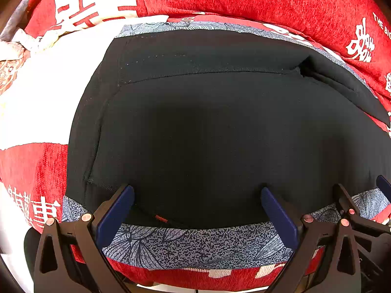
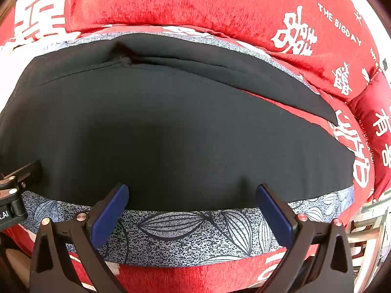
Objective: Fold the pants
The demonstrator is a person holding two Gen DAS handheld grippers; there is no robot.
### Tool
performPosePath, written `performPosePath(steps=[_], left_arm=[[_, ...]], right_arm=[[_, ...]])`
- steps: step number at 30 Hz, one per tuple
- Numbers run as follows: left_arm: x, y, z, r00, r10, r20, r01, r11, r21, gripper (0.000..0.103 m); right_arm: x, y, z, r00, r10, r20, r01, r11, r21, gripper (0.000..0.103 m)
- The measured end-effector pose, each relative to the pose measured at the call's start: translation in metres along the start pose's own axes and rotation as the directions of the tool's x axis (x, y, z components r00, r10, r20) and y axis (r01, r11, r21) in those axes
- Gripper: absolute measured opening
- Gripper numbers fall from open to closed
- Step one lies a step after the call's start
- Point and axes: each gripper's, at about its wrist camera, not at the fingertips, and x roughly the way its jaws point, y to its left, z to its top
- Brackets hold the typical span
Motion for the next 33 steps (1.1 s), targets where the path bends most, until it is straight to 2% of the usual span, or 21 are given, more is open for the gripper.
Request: performPosePath(steps=[6, 9, 14, 17, 24, 33], left_arm=[[-0.002, -0.001, 0.002, 1.0, 0.003, 0.002, -0.003, 1.0, 0.01, 0.103], [-0.007, 0.0, 0.007, 1.0, -0.001, -0.01, 0.001, 1.0, 0.003, 0.103], [-0.031, 0.008, 0.024, 0.997, 0.018, 0.075, -0.017, 1.0, -0.005, 0.103], [-0.036, 0.015, 0.039, 0.996, 0.005, 0.087, -0.003, 1.0, -0.02, 0.103], [-0.029, 0.034, 0.07, 0.996, 0.001, 0.084, 0.006, 0.997, -0.073, 0.103], [-0.009, 0.045, 0.1, 0.998, 0.013, 0.069, -0.006, 0.995, -0.095, 0.103]], right_arm=[[0.0, -0.001, 0.003, 1.0, 0.006, 0.004, -0.006, 1.0, -0.029, 0.103], [-0.003, -0.006, 0.007, 0.999, 0.037, 0.0, -0.037, 0.998, -0.052, 0.103], [-0.021, -0.022, 0.02, 0.996, 0.063, 0.069, -0.063, 0.998, -0.005, 0.103], [-0.028, -0.021, 0.033, 0.993, 0.08, 0.087, -0.078, 0.997, -0.015, 0.103], [-0.038, 0.005, 0.068, 0.987, 0.09, 0.132, -0.076, 0.991, -0.105, 0.103], [-0.02, 0.045, 0.113, 0.983, 0.121, 0.135, -0.092, 0.975, -0.202, 0.103]])
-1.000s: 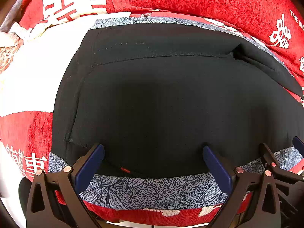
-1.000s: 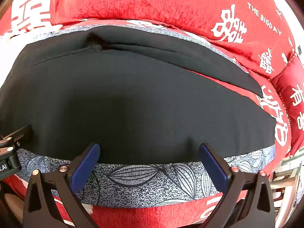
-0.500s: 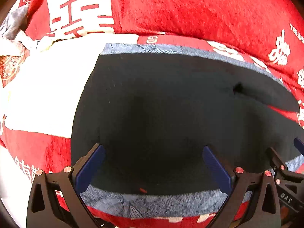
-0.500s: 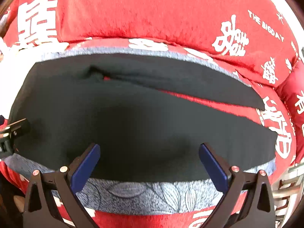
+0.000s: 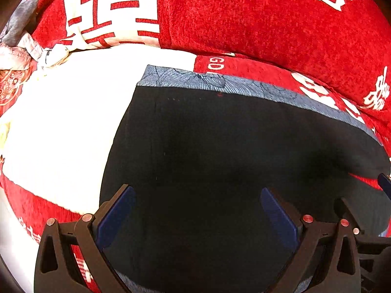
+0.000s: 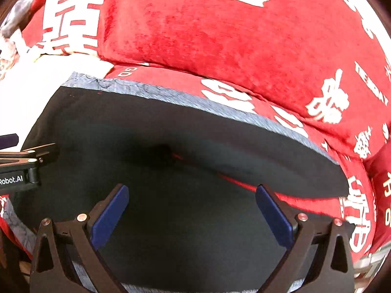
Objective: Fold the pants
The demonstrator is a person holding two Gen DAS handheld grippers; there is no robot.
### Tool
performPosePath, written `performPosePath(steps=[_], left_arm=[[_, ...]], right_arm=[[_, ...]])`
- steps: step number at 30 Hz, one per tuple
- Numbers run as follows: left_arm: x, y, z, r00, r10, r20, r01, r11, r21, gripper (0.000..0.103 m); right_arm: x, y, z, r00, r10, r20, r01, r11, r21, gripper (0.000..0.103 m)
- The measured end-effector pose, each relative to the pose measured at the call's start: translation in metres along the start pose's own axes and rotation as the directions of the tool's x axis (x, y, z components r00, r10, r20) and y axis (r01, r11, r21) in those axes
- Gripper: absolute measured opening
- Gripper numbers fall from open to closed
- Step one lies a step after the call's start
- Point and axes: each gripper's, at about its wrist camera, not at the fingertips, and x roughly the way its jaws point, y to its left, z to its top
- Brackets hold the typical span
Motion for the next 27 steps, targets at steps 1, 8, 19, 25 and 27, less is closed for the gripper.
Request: performPosePath(steps=[1, 8, 19, 25, 27], left_arm=[[0.003, 0.001, 0.004, 1.0, 0.0, -0.002, 0.0, 1.0, -0.003, 0.103], [0.023, 0.01, 0.025, 1.0, 0.002, -0.022, -0.003, 1.0, -0.017, 0.103], [0.04, 0.031, 0.029, 0.997, -0.015, -0.075, 0.011, 0.999, -0.052, 0.103], [0.038, 0.038, 0.029, 0.997, -0.029, -0.067, 0.025, 0.998, -0.054, 0.103], [0.035, 0.04, 0.027, 0.998, -0.033, -0.062, 0.03, 0.998, -0.048, 0.103]], right_arm=[[0.004, 0.004, 0.006, 1.0, 0.007, 0.003, -0.007, 1.0, -0.014, 0.103], [0.032, 0.01, 0.052, 0.963, 0.268, -0.008, -0.264, 0.945, -0.194, 0.103], [0.117, 0.038, 0.136, 0.84, 0.506, -0.193, -0.535, 0.718, -0.446, 0.103], [0.167, 0.052, 0.142, 0.777, 0.552, -0.303, -0.628, 0.657, -0.417, 0.103], [0.174, 0.052, 0.144, 0.76, 0.564, -0.323, -0.65, 0.648, -0.398, 0.103]])
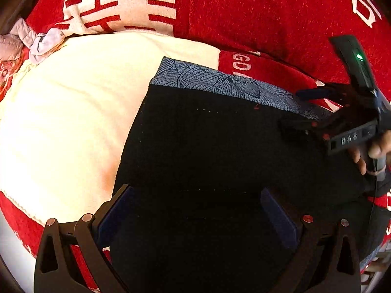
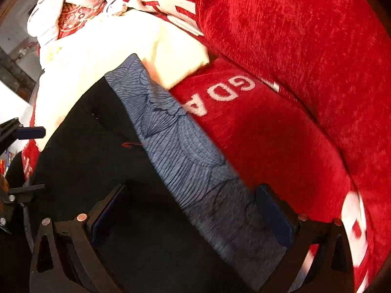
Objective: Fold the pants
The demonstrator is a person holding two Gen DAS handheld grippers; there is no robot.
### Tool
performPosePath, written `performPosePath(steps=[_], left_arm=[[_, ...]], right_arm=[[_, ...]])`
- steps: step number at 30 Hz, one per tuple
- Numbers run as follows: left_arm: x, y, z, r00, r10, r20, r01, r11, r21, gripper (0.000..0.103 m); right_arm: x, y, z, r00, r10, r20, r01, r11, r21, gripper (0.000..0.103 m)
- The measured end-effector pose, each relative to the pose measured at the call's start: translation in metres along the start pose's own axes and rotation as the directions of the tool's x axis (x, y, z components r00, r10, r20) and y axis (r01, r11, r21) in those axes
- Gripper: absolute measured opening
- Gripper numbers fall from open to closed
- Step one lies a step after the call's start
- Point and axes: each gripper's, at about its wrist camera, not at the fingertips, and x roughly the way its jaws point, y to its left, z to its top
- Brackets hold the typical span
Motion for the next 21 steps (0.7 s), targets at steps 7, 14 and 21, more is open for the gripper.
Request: performPosePath(steps=[7, 14, 21], left_arm=[[0.0, -0.006, 0.014, 0.997, -0.078, -0.008, 0.078, 0.997, -0.024, 0.103], [-0.006, 0.004, 0.04, 0.978, -0.205, -0.022, 0.2, 0.969, -0.145, 0.103], [-0.014, 0.011, 0.065, 0.961, -0.276, -0.005, 0.262, 0.917, -0.3, 0.103]], right_arm=[[-0.011, 0.012, 0.003, 0.998, 0.064, -0.012, -0.064, 0.998, -0.025, 0.041], [-0.053, 0.064, -0.023, 0.981, -0.154, 0.121, 0.167, 0.98, -0.105, 0.012], [-0.085, 0.117, -0.072, 0.939, -0.242, 0.245, 0.278, 0.952, -0.126, 0.012]])
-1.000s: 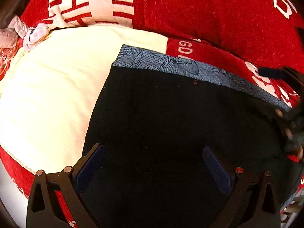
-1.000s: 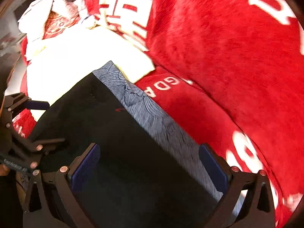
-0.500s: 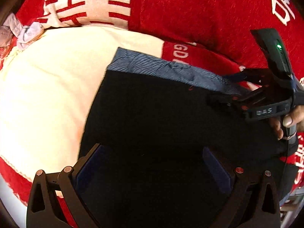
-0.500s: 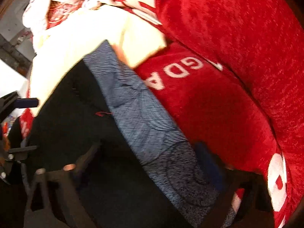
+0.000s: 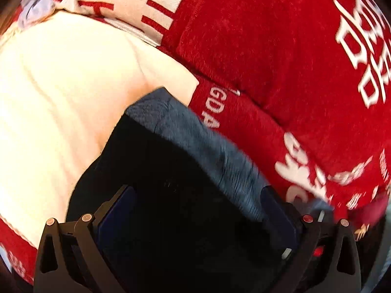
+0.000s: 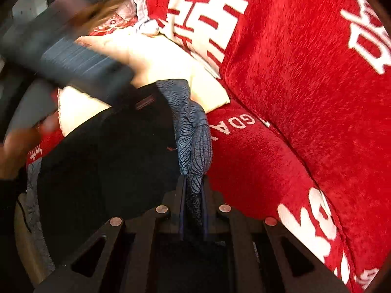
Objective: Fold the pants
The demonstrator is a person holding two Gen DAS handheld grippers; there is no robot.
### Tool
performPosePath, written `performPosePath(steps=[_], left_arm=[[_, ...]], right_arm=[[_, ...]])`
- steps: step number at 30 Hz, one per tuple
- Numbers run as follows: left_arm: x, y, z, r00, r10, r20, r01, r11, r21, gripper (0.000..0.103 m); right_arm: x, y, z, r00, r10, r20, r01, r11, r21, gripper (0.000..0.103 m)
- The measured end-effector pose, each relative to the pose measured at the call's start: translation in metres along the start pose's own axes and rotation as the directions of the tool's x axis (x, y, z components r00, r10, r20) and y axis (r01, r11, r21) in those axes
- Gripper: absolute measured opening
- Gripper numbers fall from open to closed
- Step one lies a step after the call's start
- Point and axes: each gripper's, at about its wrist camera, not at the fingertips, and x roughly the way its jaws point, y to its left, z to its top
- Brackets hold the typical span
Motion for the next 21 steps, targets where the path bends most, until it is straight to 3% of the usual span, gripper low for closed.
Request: performPosePath(steps=[3, 8, 9, 11, 12, 14, 18, 21], left_arm=[[0.002, -0.014, 0.005, 0.999, -0.015, -0.03, 0.014, 1.0, -0.022, 0.103], [0.041, -0.032, 0.016, 0.979, 0.175, -0.1, -0.174, 0.985, 0.016, 0.103], [0.044, -0.035, 0.015, 0.975, 0.2, -0.095, -0.197, 0.98, 0.034, 0.088], [0.055, -0.036, 0.011, 0.969, 0.204, -0.137, -0.198, 0.979, 0.054, 0.04], [0.057, -0.035, 0.008, 0.966, 0.21, -0.151, -0.206, 0.978, 0.045, 0.035], [0.049, -0.036, 0.002, 0.972, 0.212, -0.103, -0.205, 0.976, 0.074, 0.026], [0.025, -0.033, -0.017, 0.981, 0.191, -0.038, -0.187, 0.978, 0.095, 0.018], [0.002, -0.027, -0.032, 0.986, 0.164, 0.006, -0.164, 0.982, 0.091, 0.013]], right_arm=[[-0.002, 0.023, -0.006, 0.997, -0.076, 0.019, 0.076, 0.996, -0.043, 0.012], [0.003, 0.04, -0.005, 0.986, -0.163, 0.023, 0.165, 0.983, -0.087, 0.012], [0.003, 0.04, -0.005, 0.985, -0.169, 0.026, 0.171, 0.982, -0.086, 0.012], [0.002, 0.042, -0.007, 0.984, -0.175, 0.033, 0.177, 0.981, -0.081, 0.012], [0.001, 0.045, -0.008, 0.985, -0.171, 0.034, 0.173, 0.982, -0.076, 0.012], [-0.002, 0.054, -0.01, 0.983, -0.18, 0.044, 0.183, 0.981, -0.069, 0.011], [-0.011, 0.051, -0.012, 0.982, -0.178, 0.066, 0.178, 0.984, 0.006, 0.011], [-0.024, 0.037, -0.019, 0.991, -0.116, 0.073, 0.106, 0.986, 0.126, 0.012]])
